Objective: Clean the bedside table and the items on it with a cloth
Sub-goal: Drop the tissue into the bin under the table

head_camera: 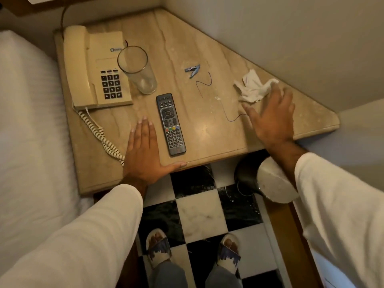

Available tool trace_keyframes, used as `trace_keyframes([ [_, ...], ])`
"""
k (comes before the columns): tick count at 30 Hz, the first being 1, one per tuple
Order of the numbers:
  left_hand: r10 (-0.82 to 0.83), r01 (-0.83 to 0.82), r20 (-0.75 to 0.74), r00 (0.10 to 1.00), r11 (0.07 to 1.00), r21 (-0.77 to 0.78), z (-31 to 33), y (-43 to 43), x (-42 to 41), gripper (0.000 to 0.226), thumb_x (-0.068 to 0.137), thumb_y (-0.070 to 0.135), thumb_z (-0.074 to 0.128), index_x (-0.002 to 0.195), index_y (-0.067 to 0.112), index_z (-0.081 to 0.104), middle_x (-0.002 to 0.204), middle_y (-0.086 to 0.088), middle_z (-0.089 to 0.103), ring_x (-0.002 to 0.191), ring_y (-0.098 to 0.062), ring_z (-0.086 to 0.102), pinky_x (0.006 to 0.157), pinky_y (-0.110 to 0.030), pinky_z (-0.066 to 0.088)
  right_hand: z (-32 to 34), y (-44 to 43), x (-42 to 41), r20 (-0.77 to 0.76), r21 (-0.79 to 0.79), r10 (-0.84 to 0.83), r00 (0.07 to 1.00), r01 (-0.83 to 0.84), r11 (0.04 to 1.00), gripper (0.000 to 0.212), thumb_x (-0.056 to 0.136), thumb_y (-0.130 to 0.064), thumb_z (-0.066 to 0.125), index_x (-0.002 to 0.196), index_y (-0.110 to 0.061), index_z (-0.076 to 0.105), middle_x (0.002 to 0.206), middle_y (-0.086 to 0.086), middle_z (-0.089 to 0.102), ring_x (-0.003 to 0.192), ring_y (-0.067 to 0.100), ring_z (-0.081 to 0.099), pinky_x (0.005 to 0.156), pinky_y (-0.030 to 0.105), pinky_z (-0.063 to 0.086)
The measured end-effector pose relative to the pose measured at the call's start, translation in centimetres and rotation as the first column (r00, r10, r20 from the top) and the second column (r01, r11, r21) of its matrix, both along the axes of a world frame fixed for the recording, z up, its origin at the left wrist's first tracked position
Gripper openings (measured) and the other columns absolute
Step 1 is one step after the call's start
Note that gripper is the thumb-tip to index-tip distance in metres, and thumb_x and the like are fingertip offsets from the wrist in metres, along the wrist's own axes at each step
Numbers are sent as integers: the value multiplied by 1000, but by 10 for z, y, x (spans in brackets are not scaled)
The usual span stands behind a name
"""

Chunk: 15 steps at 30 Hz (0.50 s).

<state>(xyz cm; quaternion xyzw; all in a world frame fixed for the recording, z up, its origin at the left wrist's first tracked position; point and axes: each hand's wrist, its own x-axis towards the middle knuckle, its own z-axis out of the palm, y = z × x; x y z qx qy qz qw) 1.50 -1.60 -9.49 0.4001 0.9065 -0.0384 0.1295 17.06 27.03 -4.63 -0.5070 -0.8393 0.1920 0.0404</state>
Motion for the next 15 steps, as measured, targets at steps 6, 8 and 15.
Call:
trace_keyframes([
  [6, -15, 15, -11, 1000, 1000, -3, -4, -2, -1, 153, 63, 111, 24, 164, -2, 6, 175, -20, 3, 163, -35, 4, 132, -53, 10, -18, 39, -41, 27, -96, 62, 998, -60, 994, 44, 98, -30, 70, 138, -13, 64, 140, 19, 56, 128, 38, 56, 103, 34, 46],
  [8, -19, 19, -11, 1000, 1000, 3, -4, -2, -1, 153, 63, 111, 23, 164, -2, 6, 175, -20, 2, 163, -35, 4, 132, -53, 10, -15, 33, -34, -37, -90, 0, 999, -3, 996, 36, 95, -28, 72, 128, -14, 72, 128, 15, 67, 118, 31, 64, 90, 24, 43],
  [15, -20, 20, -1, 1000, 1000, 21, 1, -2, -2, 152, 64, 110, 23, 164, -3, 8, 175, -21, 5, 163, -36, 6, 132, -54, 12, 16, -29, 53, -291, -143, -194, 937, 157, 977, 28, 94, -25, 75, 121, -17, 75, 115, 5, 72, 101, 21, 65, 79, 26, 54],
])
